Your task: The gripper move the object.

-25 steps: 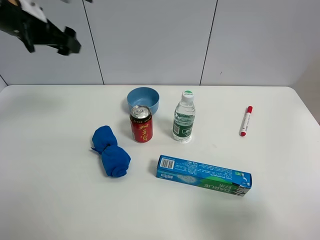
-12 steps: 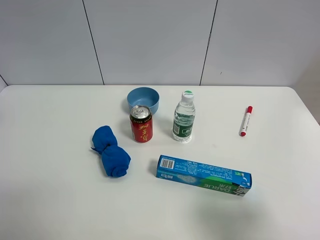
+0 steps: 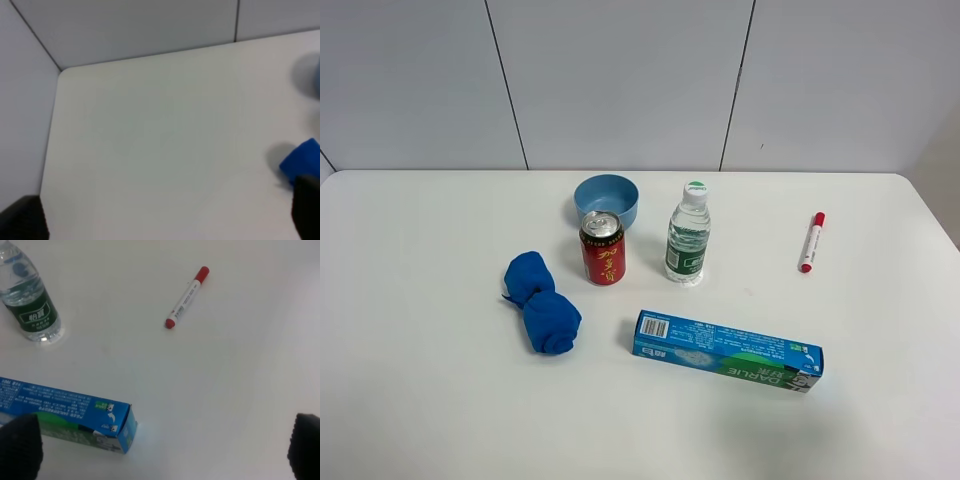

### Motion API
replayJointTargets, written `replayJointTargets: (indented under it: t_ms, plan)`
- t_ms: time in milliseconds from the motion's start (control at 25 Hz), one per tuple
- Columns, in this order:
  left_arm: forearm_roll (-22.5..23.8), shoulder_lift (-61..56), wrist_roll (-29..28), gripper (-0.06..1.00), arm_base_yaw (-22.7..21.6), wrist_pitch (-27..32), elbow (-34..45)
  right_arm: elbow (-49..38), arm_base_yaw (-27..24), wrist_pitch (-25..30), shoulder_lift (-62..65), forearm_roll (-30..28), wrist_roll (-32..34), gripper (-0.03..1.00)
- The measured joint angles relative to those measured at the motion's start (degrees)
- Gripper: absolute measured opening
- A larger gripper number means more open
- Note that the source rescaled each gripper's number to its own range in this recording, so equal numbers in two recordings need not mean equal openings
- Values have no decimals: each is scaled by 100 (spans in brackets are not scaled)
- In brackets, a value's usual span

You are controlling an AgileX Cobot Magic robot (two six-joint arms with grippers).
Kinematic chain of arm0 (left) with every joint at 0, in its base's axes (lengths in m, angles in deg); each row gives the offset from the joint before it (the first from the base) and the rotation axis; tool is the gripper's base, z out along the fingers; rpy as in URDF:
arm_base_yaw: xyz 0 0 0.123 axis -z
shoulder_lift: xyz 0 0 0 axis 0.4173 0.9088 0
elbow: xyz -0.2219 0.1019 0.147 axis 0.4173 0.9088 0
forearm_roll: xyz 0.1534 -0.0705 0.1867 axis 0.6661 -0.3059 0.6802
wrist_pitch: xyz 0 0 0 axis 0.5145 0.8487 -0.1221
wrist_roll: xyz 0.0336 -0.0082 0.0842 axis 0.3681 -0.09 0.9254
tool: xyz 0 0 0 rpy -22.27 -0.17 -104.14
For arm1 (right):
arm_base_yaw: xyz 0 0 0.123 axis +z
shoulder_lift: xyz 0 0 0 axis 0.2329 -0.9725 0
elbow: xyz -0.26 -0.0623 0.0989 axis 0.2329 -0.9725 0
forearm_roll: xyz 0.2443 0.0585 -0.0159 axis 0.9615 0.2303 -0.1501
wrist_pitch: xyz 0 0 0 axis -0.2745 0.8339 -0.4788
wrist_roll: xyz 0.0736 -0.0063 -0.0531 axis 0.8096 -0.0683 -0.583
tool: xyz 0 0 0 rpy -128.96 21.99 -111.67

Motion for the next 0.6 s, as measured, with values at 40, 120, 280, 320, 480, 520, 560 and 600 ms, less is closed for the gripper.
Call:
replayJointTargets:
  t_ms: [40,120,280,320,480,520,560,600]
  plan:
    - [-6,-234,0,99,0,-105,239,0,0,0,0,0,0,100]
    - [-25,-665,-19,99,0,-247,786,0,0,0,0,0,0,100]
    - [-154,-1622,-275,99,0,-377,1890,0,0,0,0,0,0,100]
    - [-168,-1841,-345,99,0,-377,2087,0,0,0,0,0,0,100]
    - [-181,-2814,-432,99,0,-385,2766,0,0,0,0,0,0,100]
    - [-181,-2986,-432,99,0,-412,2872,0,0,0,0,0,0,100]
    - [-175,-3167,-438,99,0,-420,2997,0,0,0,0,0,0,100]
    - [-169,-3324,-444,99,0,-420,3085,0,0,0,0,0,0,100]
